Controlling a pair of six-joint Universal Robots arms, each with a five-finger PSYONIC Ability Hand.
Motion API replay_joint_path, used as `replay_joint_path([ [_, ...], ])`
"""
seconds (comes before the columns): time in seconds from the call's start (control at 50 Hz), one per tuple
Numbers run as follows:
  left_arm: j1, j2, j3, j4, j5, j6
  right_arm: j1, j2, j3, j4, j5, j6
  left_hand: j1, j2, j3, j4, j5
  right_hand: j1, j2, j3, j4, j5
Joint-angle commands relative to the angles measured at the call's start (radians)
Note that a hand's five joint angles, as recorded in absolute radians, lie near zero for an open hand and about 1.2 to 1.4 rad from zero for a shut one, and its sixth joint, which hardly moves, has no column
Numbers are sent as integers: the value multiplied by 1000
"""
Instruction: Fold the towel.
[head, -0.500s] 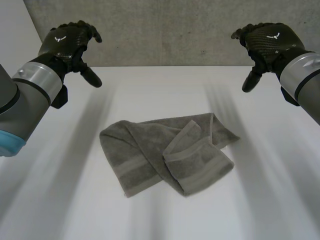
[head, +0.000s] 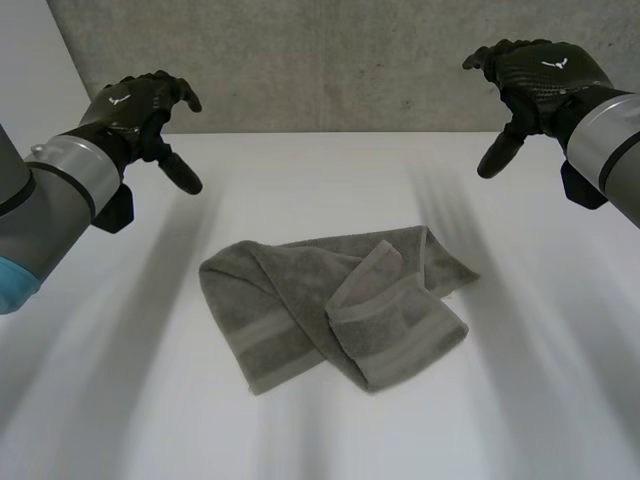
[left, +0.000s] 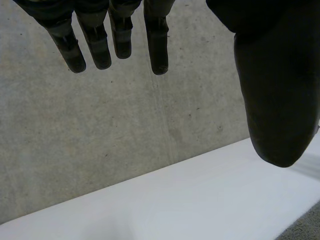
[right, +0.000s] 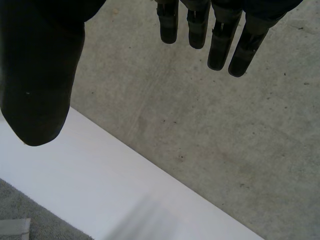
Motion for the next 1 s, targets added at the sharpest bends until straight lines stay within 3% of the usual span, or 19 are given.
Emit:
replay_joint_path([
  [0.02,1,1,-3,1,0,3,-1,0,-2,-1,0,0,-66,-56,-63,-66,-45,-26,-57,-62,-72,-54],
  [0.2,0,-3,-19,2,6,12,8,6,2,15,-17,-29,-66,-56,-63,-66,-45,-26,-57,-62,-72,-54],
  [0.28,-6,-3,-32,-4,26,20,12,24,2,119,-94,-117,-63,-53,-60,-63,-42,-26,-57,-62,-72,-54],
  [0.38,-13,7,-110,-11,133,67,43,37,29,243,-204,-217,-43,-33,-40,-43,-22,-26,-57,-62,-72,-54],
  [0.42,-14,7,-182,-15,208,131,68,48,49,274,-238,-244,-40,-30,-37,-40,-19,-26,-57,-62,-72,-54],
  [0.48,-13,1,-254,-18,250,211,123,70,102,303,-270,-288,-28,-18,-25,-28,-7,-26,-57,-62,-72,-54],
  [0.64,-38,-38,-444,-10,268,394,238,202,215,168,-267,-305,-28,-18,-25,-28,-7,-26,-57,-62,-72,-54],
  [0.68,-59,-52,-460,-5,268,405,253,239,218,107,-243,-297,-28,-18,-25,-28,-7,105,73,69,59,77],
  [0.7,-59,-52,-460,-5,268,405,259,274,216,61,-209,-285,-28,-18,-25,-28,-7,262,230,226,216,234],
  [0.72,-81,-65,-475,-1,265,408,259,308,207,23,-167,-264,-28,-18,-25,-28,-7,563,531,527,517,535],
  [0.74,-94,-75,-480,8,264,408,259,308,207,22,-166,-263,-25,-15,-22,-25,-4,566,534,530,520,538],
  [0.76,-94,-75,-480,8,264,408,259,322,196,0,-139,-244,-25,-15,-22,-25,-4,862,831,826,816,834],
  [0.78,-100,-81,-487,18,261,408,259,322,196,-1,-139,-244,-22,-12,-19,-22,-1,865,834,829,819,837],
  [0.8,-105,-84,-496,28,261,406,256,330,184,-20,-120,-228,-22,-12,-19,-22,-1,1109,1078,1073,1063,1082],
  [0.82,-105,-84,-496,28,261,406,249,333,163,-40,-105,-211,-22,-12,-19,-22,-1,1195,1164,1159,1149,1167],
  [1.0,-132,-84,-506,77,259,406,140,359,-20,-142,-4,-27,-22,-12,-19,-22,-1,1196,1164,1160,1150,1168],
])
